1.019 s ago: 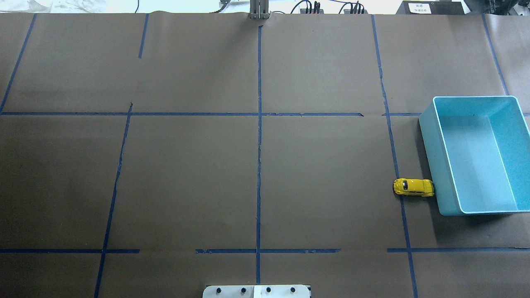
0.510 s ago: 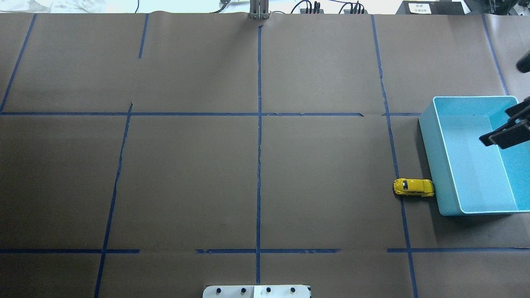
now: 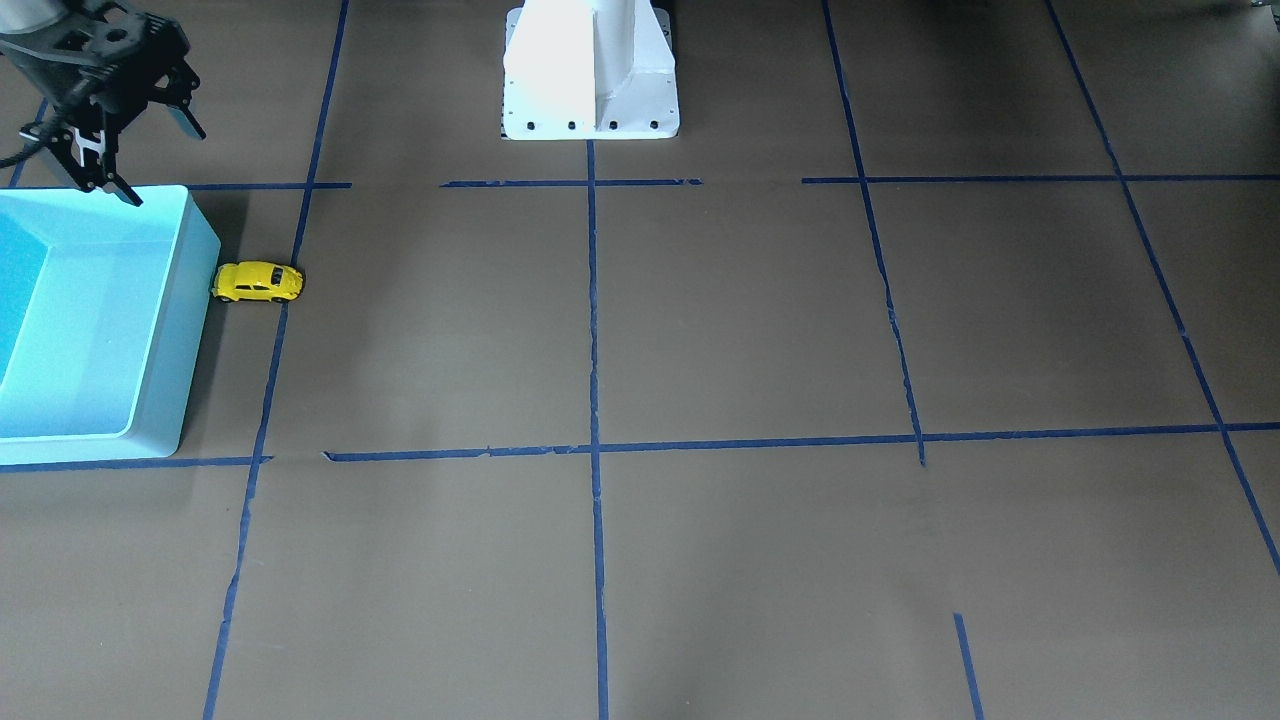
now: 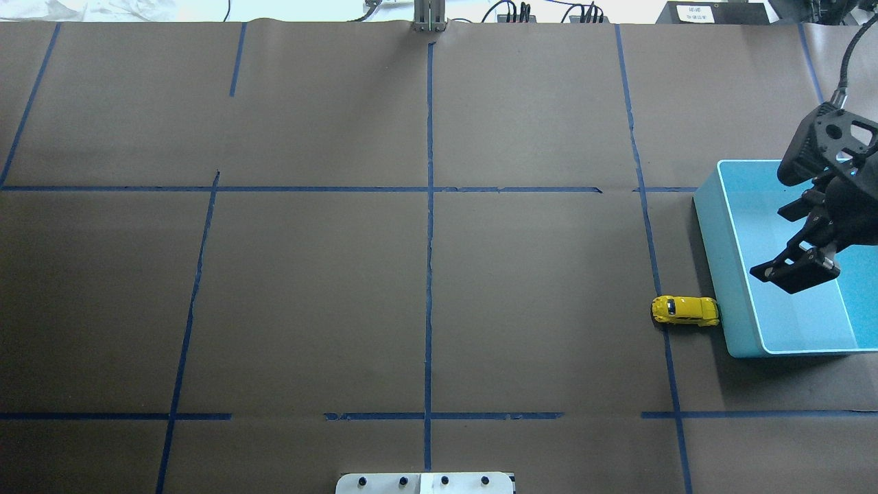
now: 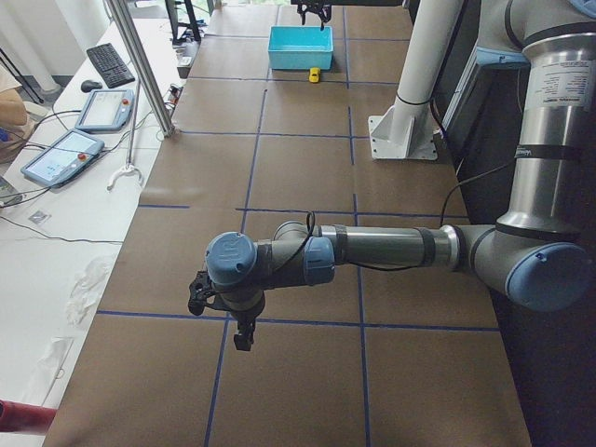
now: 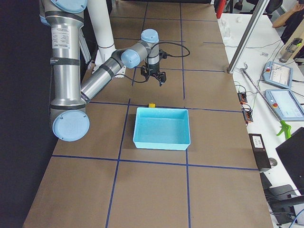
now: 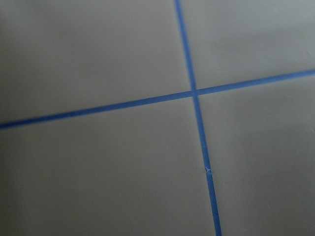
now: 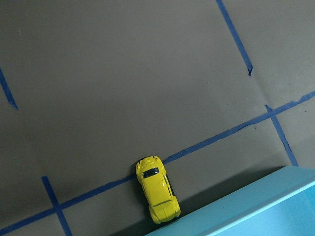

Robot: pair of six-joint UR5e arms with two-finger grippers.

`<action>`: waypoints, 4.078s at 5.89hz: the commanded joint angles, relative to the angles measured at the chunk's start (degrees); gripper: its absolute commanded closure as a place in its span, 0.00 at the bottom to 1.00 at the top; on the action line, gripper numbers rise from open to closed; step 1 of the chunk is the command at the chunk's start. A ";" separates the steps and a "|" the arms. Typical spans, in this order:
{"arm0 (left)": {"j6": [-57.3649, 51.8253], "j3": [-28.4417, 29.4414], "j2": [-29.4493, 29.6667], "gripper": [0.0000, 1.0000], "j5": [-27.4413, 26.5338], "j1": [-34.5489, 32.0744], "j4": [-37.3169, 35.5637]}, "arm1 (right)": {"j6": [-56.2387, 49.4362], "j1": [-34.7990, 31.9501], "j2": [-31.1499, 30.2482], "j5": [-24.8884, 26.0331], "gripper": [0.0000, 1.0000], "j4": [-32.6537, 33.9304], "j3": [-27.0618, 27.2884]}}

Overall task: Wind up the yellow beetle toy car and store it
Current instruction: 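Move the right gripper down to the car beside the bin, then close the right gripper on the yellow car, then lift the car with the right gripper and carry it over the bin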

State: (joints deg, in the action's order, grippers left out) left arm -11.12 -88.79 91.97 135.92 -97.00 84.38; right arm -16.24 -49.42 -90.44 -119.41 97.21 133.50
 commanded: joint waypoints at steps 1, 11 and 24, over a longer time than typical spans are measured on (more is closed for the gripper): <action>0.75 1.07 -0.30 0.00 -0.04 -0.03 2.62 | -2.22 7.98 -0.09 6.59 0.00 -4.10 -3.75; 0.84 2.04 0.40 0.00 -0.13 0.15 2.63 | -4.59 15.05 -1.32 9.37 0.00 -23.91 -22.23; 0.93 2.04 0.40 0.00 -0.13 0.15 2.63 | -10.86 5.77 1.59 3.23 1.00 -1.01 -0.47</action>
State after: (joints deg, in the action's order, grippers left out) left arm -10.20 -86.75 92.31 135.79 -96.85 87.01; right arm -23.00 -40.16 -88.70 -113.99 91.79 129.42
